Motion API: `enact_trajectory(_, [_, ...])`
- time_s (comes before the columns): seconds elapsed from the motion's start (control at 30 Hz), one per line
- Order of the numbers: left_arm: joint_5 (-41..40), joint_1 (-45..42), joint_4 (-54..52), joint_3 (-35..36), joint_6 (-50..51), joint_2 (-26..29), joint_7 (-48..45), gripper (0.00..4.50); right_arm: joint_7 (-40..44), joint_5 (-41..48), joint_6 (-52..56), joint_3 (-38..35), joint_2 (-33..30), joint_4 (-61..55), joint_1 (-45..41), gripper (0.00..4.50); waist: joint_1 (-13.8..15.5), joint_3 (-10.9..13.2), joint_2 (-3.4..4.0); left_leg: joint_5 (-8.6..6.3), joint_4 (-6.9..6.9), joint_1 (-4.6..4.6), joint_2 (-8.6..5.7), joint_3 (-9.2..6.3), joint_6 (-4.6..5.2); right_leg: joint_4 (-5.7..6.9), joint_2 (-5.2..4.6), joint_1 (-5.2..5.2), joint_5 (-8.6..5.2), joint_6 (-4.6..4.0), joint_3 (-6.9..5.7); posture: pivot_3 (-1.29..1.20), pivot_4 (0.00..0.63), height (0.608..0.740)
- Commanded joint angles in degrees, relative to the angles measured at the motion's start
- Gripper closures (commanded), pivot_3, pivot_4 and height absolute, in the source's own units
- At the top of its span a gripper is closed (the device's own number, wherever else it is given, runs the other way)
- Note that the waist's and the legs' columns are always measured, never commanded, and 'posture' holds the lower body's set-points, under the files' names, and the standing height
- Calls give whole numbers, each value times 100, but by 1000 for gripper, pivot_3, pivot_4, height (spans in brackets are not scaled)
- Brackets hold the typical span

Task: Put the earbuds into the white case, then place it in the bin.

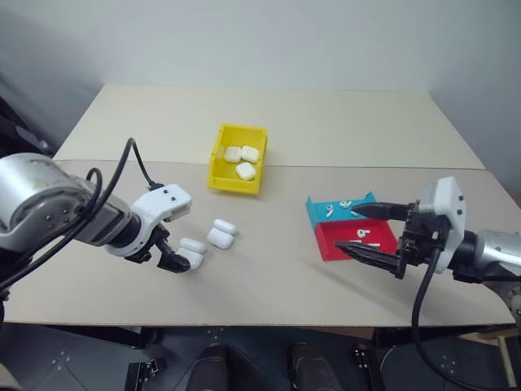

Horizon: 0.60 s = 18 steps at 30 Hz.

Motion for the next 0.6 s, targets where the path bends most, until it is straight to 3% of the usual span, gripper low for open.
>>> enact_trajectory(0.03, [-1206,-424,788,-486,18,-103,1170,0,-74,114,-54,-76,33,-197,-26,34,4,0,-1,0,1,0,0,-1,0,1,0,1,0,0,0,0,150,740])
enact_trajectory(0.3, [-3682,-869,2076,-1384,-392,-565,3852,0,-170,141,-48,-56,91,-293,52,34,21,-1,-1,0,1,-1,0,-3,0,1,-3,-1,0,0,0,0,150,740])
enact_trajectory(0.6, [-3839,-621,2328,-1259,-849,-1104,4777,0,-277,226,-9,-127,107,-384,169,34,56,-1,-1,4,0,2,-4,-2,-6,0,-4,2,1,-1,-1,0,150,740])
